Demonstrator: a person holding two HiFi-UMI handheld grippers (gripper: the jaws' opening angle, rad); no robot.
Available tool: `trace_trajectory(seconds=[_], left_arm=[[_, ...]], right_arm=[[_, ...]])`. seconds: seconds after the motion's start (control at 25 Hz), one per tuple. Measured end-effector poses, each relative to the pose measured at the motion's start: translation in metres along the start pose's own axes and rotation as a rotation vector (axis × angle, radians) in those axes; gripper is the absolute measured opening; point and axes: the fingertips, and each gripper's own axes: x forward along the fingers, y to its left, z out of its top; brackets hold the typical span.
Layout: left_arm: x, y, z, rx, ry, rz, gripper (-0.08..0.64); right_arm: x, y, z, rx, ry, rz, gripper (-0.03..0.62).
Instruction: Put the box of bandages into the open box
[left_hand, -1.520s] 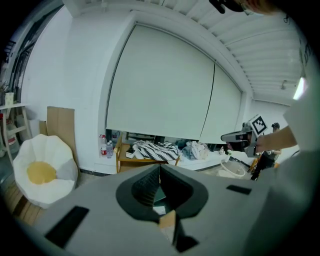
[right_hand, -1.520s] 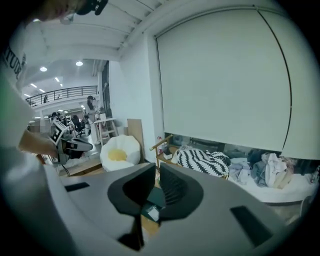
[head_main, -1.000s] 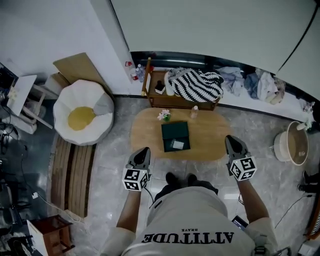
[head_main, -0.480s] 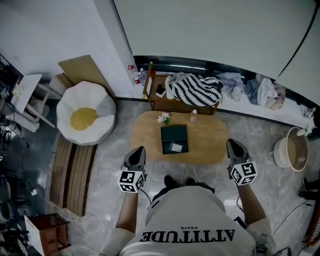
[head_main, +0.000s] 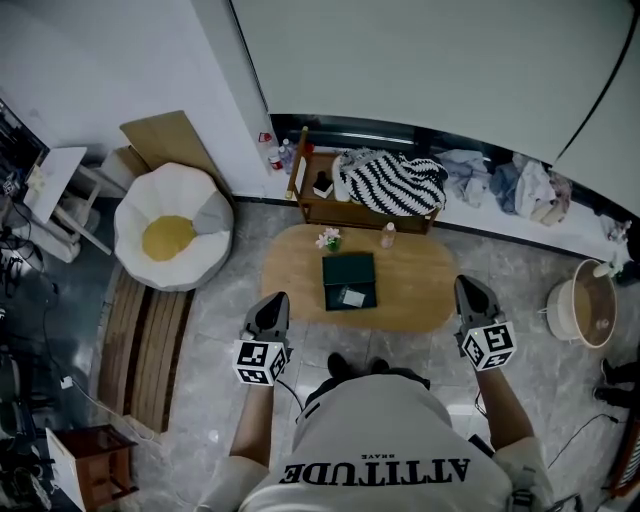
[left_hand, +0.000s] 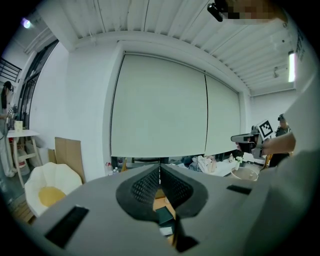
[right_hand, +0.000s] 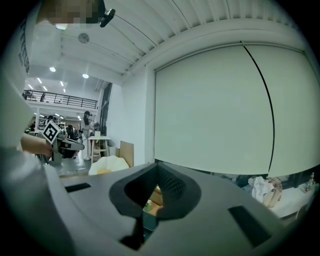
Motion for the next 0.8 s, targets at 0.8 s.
trace_trajectory(seconds=[0.8], left_arm=[[0.0067,0.0011,0.0054,0.004,-0.011,-0.001,0.021]], right_arm=[[0.0096,0.0005,0.0015,0.016,-0.002,0.019,0.02]])
